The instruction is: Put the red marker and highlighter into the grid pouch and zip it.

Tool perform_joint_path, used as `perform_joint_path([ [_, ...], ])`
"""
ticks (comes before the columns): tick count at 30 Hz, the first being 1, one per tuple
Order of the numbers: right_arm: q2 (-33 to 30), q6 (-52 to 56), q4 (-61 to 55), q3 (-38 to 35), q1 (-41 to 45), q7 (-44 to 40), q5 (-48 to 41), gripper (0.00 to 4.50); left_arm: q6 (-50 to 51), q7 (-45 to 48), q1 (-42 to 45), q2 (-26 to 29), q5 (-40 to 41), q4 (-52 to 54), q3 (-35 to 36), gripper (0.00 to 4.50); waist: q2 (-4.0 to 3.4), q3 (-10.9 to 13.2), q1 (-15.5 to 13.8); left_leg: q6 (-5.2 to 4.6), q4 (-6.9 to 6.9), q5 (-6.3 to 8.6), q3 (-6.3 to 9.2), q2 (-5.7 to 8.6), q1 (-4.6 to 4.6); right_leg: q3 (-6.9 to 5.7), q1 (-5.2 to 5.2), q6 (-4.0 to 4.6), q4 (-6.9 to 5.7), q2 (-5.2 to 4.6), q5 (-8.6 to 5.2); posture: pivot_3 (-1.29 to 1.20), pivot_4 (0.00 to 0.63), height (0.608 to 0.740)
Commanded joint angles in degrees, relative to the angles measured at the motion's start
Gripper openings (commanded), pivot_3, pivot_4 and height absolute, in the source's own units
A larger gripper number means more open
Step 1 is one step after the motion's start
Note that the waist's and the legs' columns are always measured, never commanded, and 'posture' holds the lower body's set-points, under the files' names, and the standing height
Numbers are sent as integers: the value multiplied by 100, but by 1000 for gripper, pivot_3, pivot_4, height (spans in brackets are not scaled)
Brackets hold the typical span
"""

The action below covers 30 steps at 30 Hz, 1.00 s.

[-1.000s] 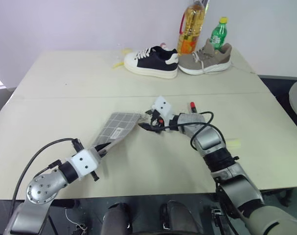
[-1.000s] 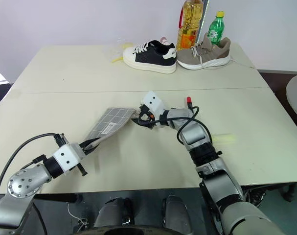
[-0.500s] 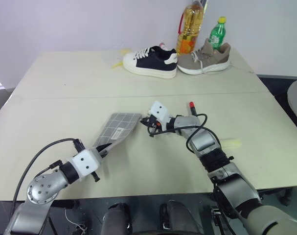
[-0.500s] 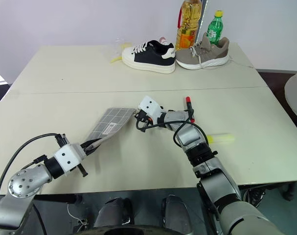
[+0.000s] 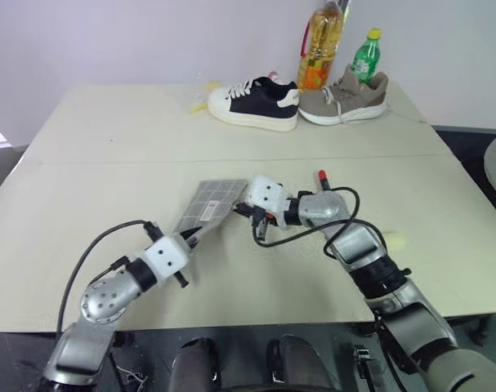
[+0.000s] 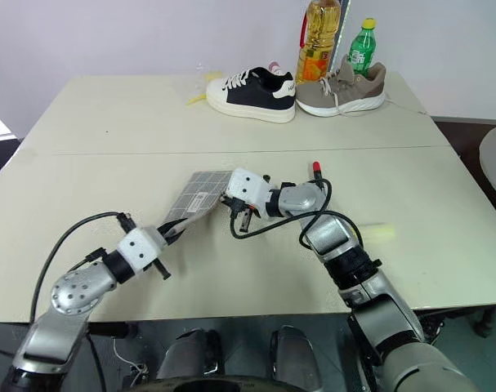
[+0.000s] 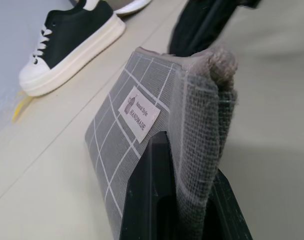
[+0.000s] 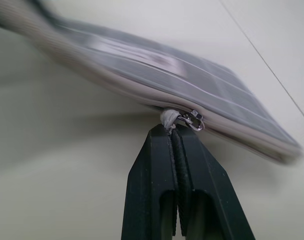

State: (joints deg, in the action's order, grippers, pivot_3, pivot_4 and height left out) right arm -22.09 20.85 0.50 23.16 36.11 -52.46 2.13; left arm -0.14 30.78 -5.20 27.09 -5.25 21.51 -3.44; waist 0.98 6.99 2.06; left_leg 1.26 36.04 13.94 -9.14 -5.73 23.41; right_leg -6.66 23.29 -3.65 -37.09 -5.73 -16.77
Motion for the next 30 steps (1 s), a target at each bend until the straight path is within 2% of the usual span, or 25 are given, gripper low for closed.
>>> perform_joint_path([
  [1, -112, -23, -535, 51, 59, -260, -79, 23, 7, -211, 305, -138, -161, -115, -153, 0, 5, -3, 10, 0, 0, 0, 0, 1, 0, 0, -5, 0, 0, 1, 0, 0, 150, 705],
  [8, -469, 289, -1510, 125, -74, -932, -492, 23, -40, -455, 1060, -517, -387, -893, -489, 0, 6, -3, -21, -1, 3, -1, 0, 4, 1, 0, -10, 0, -2, 8, 0, 0, 150, 705],
  [13, -481, 309, -1669, 136, -130, -836, -427, 23, -52, -546, 1155, -612, -363, -992, -497, 0, 9, -5, -28, -1, 5, -1, 0, 4, 0, -1, -10, 0, -1, 8, 0, 0, 150, 705],
  [16, -540, 821, -1660, -99, -101, -915, -702, 23, -87, -562, 1135, -600, -370, -983, -462, 0, 9, -4, -32, -1, 6, -1, 0, 3, 0, -1, -9, 0, -2, 9, 0, 0, 150, 705],
  [17, -613, 1003, -1661, -204, -93, -955, -805, 604, -99, -565, 1128, -591, -362, -972, -443, 0, 9, -5, -43, -1, 7, -1, 0, 3, 0, -1, -10, 0, -2, 9, 0, 0, 150, 705],
  [18, -710, 1112, -1664, -331, -96, -999, -908, 822, -111, -569, 1125, -580, -346, -956, -424, 0, 9, -5, -64, -1, 7, -1, 0, 3, 0, -1, -10, 0, -2, 9, 0, 0, 150, 705],
  [23, -1136, 1634, -1260, -1318, -63, -531, -1152, 3348, -136, -499, 983, -576, -98, -741, -355, 0, 10, -4, -147, -2, 11, 0, 2, 3, 0, -1, -3, 1, 1, 0, 0, 0, 150, 705],
  [26, -1322, 2315, -661, -1722, 90, 102, -969, 3348, -95, -453, 891, -657, 148, -601, -320, 0, 10, -4, -140, -6, 11, 2, 1, 7, 0, -3, -6, 1, 3, -13, 0, 0, 150, 705],
  [30, -1230, 3186, 327, -2188, 443, 1044, -862, 3348, -109, -303, 858, -663, 423, -481, -345, 0, 8, -2, -124, -6, 9, 2, -2, 8, 1, -3, -11, 1, -3, -11, 0, 0, 150, 705],
])
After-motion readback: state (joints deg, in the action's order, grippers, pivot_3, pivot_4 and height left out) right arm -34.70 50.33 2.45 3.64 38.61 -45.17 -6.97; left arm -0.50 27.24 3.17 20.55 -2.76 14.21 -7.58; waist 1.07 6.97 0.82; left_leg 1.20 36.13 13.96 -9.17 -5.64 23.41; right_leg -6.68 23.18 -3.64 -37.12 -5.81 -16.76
